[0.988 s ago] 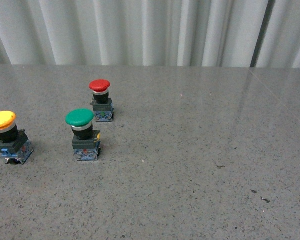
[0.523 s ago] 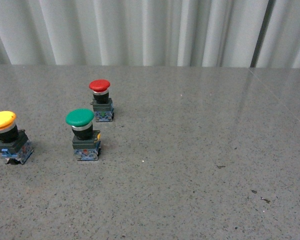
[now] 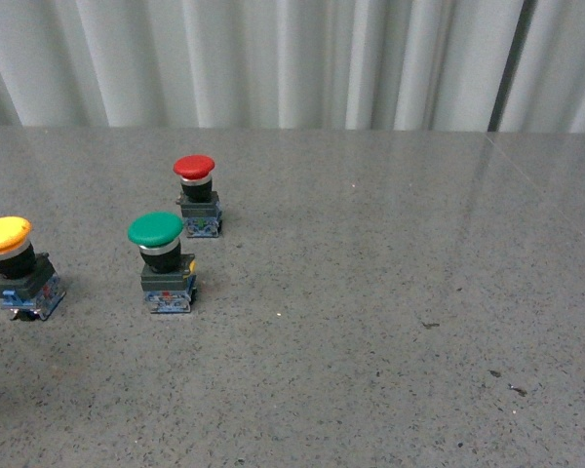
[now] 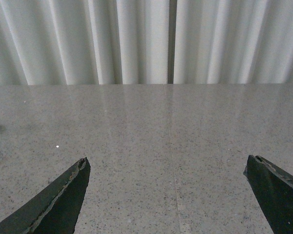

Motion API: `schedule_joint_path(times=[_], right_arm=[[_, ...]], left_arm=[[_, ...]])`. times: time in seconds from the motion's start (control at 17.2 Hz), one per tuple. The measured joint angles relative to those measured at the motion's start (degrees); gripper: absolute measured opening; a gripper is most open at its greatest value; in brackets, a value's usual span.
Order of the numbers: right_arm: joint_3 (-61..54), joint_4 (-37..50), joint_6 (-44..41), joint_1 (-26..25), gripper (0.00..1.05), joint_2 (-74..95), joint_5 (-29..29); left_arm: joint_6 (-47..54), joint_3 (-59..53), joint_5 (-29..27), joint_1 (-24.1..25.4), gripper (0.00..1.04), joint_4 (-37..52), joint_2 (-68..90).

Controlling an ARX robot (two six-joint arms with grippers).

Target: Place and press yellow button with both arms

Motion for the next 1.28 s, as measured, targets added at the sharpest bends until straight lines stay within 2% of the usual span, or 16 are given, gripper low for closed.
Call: schedule_joint_path(times=[0.17, 0.52, 0.7, 0.93, 1.1, 1.28], right_arm=[[0.0, 0.0, 0.0, 0.0, 0.98, 0.0, 0.0], [0.0, 0.0, 0.0, 0.0, 0.98, 0.0, 0.0], [0.0, 0.0, 0.0, 0.0, 0.98, 0.0, 0.0], [0.0, 0.0, 0.0, 0.0, 0.98, 0.0, 0.0], [0.0, 0.0, 0.0, 0.0, 0.98, 0.0, 0.0], [0.0, 0.0, 0.0, 0.0, 0.98, 0.0, 0.0]], left_arm=[[0.3, 8.4, 6.9, 0.1, 0.98, 0.5, 16.7], [-0.2, 12.5, 9.6, 1.0, 0.98, 0.8, 34.7], [-0.3, 11.8, 10.8, 0.4, 0.97, 2.3, 36.8], [-0.1, 11.8, 10.5, -0.4, 0.76, 2.0, 36.7], [0.2, 11.5, 9.7, -0.8, 0.56, 0.7, 35.5], [0.7, 11.5, 9.2, -0.8, 0.42, -0.3, 33.6]])
